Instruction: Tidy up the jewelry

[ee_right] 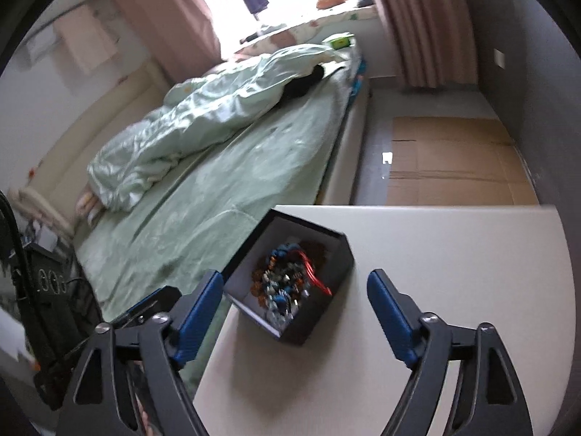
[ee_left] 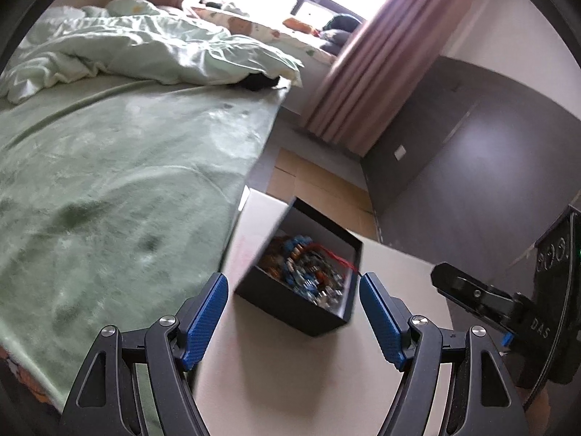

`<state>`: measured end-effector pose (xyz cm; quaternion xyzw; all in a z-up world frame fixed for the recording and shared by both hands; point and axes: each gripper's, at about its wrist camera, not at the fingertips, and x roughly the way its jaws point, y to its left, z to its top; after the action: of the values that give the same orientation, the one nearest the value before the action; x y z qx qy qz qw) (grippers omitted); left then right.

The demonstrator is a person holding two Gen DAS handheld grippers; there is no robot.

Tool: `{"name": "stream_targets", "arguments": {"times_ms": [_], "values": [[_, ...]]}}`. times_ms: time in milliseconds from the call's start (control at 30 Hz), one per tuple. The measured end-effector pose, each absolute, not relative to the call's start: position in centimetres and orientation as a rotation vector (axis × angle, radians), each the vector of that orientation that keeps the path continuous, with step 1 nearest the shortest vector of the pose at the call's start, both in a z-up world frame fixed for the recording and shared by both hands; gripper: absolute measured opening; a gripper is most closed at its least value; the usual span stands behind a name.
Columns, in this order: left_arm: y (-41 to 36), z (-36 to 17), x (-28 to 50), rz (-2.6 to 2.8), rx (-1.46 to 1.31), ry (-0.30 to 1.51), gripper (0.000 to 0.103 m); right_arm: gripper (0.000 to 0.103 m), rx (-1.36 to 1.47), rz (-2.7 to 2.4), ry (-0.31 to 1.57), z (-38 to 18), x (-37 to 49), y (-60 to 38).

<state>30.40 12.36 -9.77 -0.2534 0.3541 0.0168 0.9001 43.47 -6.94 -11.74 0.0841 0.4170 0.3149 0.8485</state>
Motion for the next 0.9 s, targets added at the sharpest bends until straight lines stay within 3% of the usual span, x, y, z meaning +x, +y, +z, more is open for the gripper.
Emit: {"name": "stream_targets", "arguments": {"times_ms": [133,267,400,900], "values": [[11.0,-9.1,29.0,0.025,-0.484,0.760,0.082,0.082,0.206,0.592,0.866,-11.5,41.2,-9.5],[9.9,-7.7,27.6,0.018,-0.447,0.751,0.091,0.101,0.249,0.539,0.855,-11.2,38.7,-11.6],[9.0,-5.6,25.7,-0.002,-0.438,0.713,0.102,0.103,0.247,0.489,0.834,-10.4,35.9,-12.8],[4.8,0.9,16.9,-0.088,-0.341,0.615,0.103,0.103,0.183,0.393,0.708,-4.8,25.6,-15.8]]}}
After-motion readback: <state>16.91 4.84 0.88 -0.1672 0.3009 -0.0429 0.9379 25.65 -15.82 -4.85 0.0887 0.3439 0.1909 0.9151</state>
